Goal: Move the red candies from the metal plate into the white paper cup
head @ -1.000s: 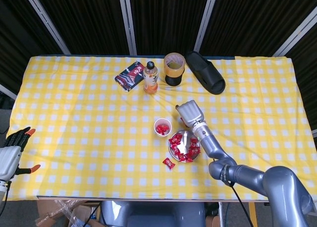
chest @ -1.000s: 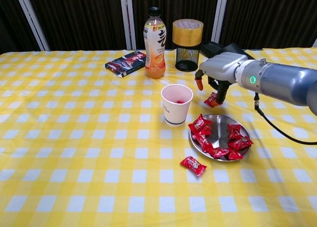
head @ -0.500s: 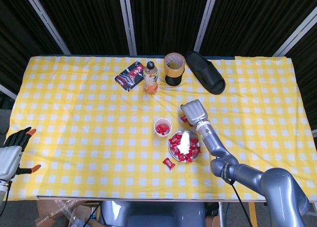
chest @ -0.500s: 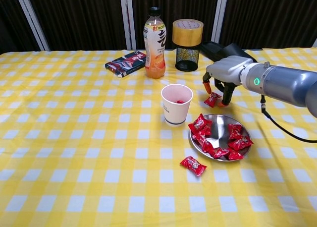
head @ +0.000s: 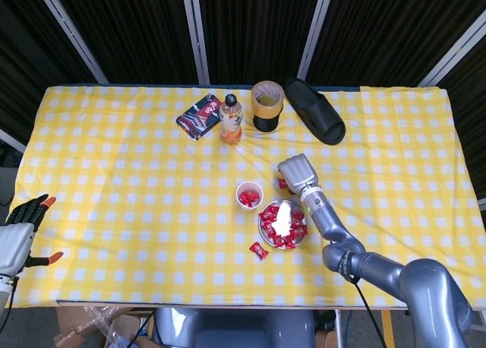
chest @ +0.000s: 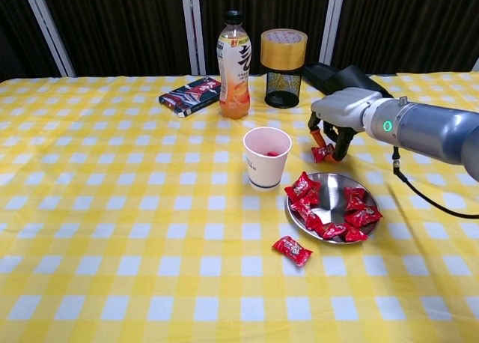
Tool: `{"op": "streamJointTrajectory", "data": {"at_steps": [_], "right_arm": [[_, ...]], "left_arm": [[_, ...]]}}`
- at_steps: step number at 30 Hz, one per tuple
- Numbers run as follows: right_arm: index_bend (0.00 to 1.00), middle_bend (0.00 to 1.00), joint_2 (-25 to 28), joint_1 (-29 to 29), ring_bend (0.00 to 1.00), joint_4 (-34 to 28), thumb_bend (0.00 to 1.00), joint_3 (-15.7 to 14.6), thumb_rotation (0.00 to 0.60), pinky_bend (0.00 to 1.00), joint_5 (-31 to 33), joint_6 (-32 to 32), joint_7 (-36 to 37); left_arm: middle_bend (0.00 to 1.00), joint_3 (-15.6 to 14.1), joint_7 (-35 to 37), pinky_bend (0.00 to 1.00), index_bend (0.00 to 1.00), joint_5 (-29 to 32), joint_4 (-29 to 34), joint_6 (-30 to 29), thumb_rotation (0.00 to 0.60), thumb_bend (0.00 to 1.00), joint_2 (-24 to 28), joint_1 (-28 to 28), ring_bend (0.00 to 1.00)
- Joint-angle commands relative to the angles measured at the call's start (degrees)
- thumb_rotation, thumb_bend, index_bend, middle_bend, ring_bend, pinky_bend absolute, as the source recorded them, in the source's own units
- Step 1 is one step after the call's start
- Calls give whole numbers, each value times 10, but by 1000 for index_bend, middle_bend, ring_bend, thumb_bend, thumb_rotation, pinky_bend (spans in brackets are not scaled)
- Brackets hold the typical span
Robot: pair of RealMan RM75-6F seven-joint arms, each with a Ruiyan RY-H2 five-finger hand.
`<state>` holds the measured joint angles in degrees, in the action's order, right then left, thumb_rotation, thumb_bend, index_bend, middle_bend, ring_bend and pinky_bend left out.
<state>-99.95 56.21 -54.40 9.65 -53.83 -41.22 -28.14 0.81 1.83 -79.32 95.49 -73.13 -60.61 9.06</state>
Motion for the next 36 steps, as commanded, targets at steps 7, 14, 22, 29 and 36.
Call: {"op": "streamJointTrajectory", "data": {"at_steps": [7, 14, 22, 29, 36], "right_arm": [[598, 783, 48, -10, 880, -71, 368, 15, 600, 987, 5, -36, -22], [599, 783, 128, -24, 880, -209, 368, 33, 600, 987, 16, -95, -58], [600, 783, 196, -28, 880, -380, 368, 43, 600, 987, 26, -165, -128], [600, 783, 180, -15, 880, -447, 367, 44, 600, 987, 32, -201, -167], [600, 783, 137, 3, 880, -427, 368, 41, 600, 987, 59, -211, -190]], "left_arm": [[0, -1, 2, 0, 0, -4, 0, -3, 600, 50, 0, 0, 0], [0, -2, 2, 0, 0, -9, 0, -6, 600, 50, 0, -1, 0], [0, -3, 3, 0, 0, -18, 1, -15, 600, 50, -1, -3, 0], [0, -5, 10, 0, 0, -23, 2, -15, 600, 50, 1, -3, 0], [0, -9, 22, 0, 0, -33, 1, -17, 600, 50, 5, -4, 0]]}}
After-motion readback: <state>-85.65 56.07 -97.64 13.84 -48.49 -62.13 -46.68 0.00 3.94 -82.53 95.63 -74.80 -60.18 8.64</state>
